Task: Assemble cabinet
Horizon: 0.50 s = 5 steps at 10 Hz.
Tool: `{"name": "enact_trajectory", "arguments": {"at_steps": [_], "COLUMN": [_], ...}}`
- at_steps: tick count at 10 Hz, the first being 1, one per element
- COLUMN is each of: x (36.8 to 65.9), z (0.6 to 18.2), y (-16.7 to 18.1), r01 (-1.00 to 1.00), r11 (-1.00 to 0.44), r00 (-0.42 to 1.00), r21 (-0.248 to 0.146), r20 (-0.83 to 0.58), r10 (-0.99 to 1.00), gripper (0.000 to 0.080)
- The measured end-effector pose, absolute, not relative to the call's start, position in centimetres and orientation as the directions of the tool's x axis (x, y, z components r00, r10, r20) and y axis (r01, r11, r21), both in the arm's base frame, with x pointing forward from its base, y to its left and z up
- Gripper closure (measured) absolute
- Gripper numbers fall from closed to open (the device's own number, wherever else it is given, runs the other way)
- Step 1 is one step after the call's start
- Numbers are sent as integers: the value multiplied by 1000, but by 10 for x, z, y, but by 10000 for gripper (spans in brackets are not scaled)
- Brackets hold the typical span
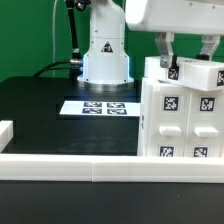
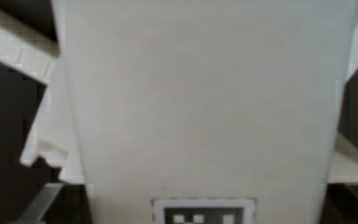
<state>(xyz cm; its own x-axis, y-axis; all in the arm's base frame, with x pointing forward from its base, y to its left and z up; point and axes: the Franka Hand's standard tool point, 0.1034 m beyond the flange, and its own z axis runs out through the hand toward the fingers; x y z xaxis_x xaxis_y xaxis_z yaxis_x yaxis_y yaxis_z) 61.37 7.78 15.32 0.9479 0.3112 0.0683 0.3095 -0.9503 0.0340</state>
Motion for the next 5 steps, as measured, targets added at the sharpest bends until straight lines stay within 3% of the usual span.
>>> {"name": "enact_trajectory", "arguments": {"at_steps": [5], "x": [617], "z": [155], "y": [79], "r01": [-134], "r11": [-991], "r00": [986], "r21": [-10], "r20": [104], "r10": [-134], "gripper": [245]}}
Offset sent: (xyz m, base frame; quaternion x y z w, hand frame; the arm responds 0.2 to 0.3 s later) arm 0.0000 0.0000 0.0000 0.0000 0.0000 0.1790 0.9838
